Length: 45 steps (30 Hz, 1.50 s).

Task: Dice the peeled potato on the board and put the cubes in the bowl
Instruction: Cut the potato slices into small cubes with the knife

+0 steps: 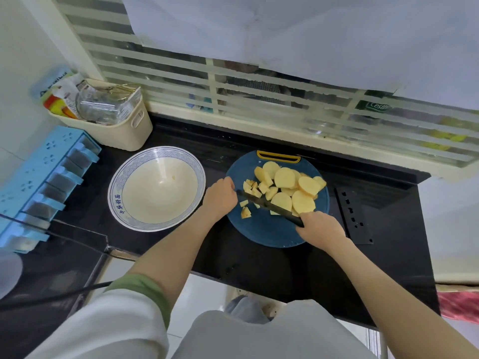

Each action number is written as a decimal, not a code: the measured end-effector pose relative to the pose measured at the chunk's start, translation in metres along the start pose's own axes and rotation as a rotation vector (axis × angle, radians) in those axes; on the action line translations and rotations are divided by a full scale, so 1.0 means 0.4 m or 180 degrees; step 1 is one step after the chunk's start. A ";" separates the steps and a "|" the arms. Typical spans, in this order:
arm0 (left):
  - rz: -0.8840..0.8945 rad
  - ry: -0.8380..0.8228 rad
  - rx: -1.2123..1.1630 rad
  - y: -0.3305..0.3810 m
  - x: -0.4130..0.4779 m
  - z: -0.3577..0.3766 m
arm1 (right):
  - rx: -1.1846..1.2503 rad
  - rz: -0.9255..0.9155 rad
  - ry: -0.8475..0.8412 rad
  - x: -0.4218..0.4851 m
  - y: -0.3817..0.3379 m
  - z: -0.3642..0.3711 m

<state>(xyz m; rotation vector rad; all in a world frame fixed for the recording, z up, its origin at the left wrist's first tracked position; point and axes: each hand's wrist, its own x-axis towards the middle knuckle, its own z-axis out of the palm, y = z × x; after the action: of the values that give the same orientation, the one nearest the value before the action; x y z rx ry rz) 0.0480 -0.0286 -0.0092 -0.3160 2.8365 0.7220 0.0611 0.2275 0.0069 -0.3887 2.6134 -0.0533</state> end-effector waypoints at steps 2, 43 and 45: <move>-0.0076 -0.0199 -0.0363 0.008 -0.025 0.009 | 0.0194 0.0057 -0.0086 -0.009 0.000 0.006; 0.1276 -0.1108 0.0083 0.022 -0.081 0.163 | 0.1968 0.0677 0.0057 -0.034 -0.031 0.104; 0.1342 -0.1110 0.0089 0.017 -0.085 0.160 | 0.2018 0.0685 0.0057 -0.036 -0.033 0.107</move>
<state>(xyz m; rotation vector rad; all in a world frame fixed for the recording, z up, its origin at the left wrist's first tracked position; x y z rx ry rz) 0.0874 0.0140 -0.0530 0.3893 2.5896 0.7243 0.0971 0.2202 -0.0225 0.1173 2.4677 -0.7857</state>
